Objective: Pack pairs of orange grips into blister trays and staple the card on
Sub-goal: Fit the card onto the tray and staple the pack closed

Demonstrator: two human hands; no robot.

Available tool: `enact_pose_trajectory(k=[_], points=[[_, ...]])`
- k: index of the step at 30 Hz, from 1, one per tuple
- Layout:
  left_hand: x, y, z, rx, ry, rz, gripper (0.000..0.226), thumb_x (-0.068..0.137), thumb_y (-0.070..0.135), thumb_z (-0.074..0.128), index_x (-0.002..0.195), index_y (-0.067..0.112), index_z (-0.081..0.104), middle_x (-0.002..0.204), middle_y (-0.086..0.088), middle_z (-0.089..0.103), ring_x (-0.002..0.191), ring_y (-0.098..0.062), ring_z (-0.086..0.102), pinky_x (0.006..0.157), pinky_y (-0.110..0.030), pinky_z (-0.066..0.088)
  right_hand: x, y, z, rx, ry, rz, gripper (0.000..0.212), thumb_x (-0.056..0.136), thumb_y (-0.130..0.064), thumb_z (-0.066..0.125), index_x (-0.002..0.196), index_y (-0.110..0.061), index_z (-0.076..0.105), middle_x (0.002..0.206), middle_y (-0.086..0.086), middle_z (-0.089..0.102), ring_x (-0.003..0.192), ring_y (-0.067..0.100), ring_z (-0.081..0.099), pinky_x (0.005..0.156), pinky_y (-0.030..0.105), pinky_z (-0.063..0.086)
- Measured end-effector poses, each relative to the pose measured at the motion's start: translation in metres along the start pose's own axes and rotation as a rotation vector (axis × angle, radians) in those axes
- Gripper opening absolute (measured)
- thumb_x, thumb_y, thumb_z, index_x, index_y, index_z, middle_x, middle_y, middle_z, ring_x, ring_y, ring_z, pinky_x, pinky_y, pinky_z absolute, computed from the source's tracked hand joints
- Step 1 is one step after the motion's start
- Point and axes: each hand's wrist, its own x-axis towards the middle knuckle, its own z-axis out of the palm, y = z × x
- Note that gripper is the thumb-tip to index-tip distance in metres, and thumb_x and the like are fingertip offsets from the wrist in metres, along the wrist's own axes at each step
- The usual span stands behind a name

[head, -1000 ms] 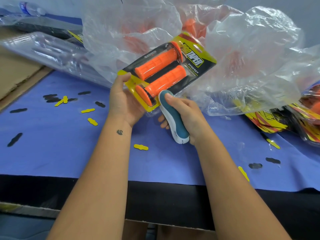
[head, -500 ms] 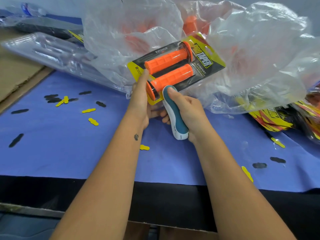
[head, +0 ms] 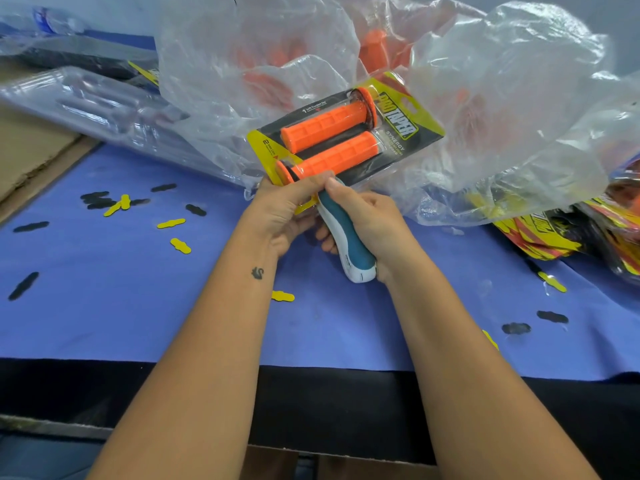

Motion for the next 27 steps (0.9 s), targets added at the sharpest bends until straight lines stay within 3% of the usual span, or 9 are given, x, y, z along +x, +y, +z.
enact_pose_trajectory(k=[8,10,13,16,18,24,27], points=[[0.003,-0.002,-0.001,-0.028,-0.012,0.001,0.013,0.083,0.002,0.07,0.077,0.011,0.063,0.066,-0.004,0.067,0.061,-0.017,0.065,0.061,-0.03,0.057,0.0,0.002,0.003,0.017,0.013,-0.005,0.046,0.091,-0.042,0.065,0.075,0.001,0.07,0.063,0.019,0.067,0.049,0.026,0.063,0.048,0.027,0.051],[0.002,-0.003,0.0,-0.048,0.011,0.009,0.013,0.083,0.006,0.072,0.083,0.012,0.061,0.073,-0.008,0.065,0.066,-0.02,0.064,0.066,-0.034,0.055,0.0,0.002,0.003,0.024,0.014,-0.017,0.044,0.091,-0.041,0.065,0.074,0.0,0.069,0.063,0.019,0.067,0.049,0.025,0.063,0.048,0.027,0.051],[0.0,-0.001,0.004,-0.127,0.012,-0.008,0.019,0.086,0.021,0.071,0.097,0.014,0.056,0.079,-0.01,0.06,0.065,-0.023,0.059,0.06,-0.032,0.051,0.001,0.0,0.002,0.012,-0.019,-0.008,0.044,0.088,-0.046,0.064,0.077,-0.003,0.069,0.066,0.017,0.068,0.053,0.025,0.064,0.05,0.028,0.052],[0.001,0.003,0.002,-0.191,0.073,0.057,0.035,0.088,0.026,0.068,0.118,0.015,0.055,0.095,-0.009,0.064,0.082,-0.023,0.063,0.073,-0.039,0.054,0.001,-0.001,0.0,-0.043,-0.1,0.035,0.05,0.078,-0.053,0.063,0.085,-0.003,0.068,0.07,0.015,0.07,0.057,0.024,0.066,0.052,0.028,0.052],[0.002,0.004,0.0,-0.193,0.102,0.134,0.031,0.087,0.023,0.069,0.115,0.019,0.056,0.096,-0.006,0.068,0.086,-0.022,0.067,0.076,-0.044,0.056,0.001,-0.001,-0.004,-0.049,-0.116,0.049,0.047,0.076,-0.053,0.064,0.087,-0.007,0.067,0.07,0.011,0.071,0.058,0.023,0.066,0.053,0.028,0.053],[0.003,0.006,-0.007,-0.292,0.106,0.196,0.032,0.082,0.021,0.069,0.111,0.023,0.056,0.111,-0.009,0.067,0.099,-0.028,0.068,0.066,-0.042,0.057,0.003,0.002,-0.027,-0.11,0.099,0.06,0.047,0.07,-0.057,0.069,0.091,-0.015,0.069,0.068,0.001,0.068,0.062,0.019,0.067,0.058,0.029,0.054],[0.003,0.009,-0.008,-0.325,0.088,0.197,0.039,0.078,0.023,0.07,0.114,0.023,0.056,0.107,-0.007,0.068,0.098,-0.027,0.069,0.069,-0.043,0.057,0.007,0.007,-0.032,-0.155,0.273,0.025,0.048,0.079,-0.056,0.067,0.11,-0.018,0.068,0.098,-0.003,0.071,0.087,0.014,0.068,0.075,0.03,0.053]])
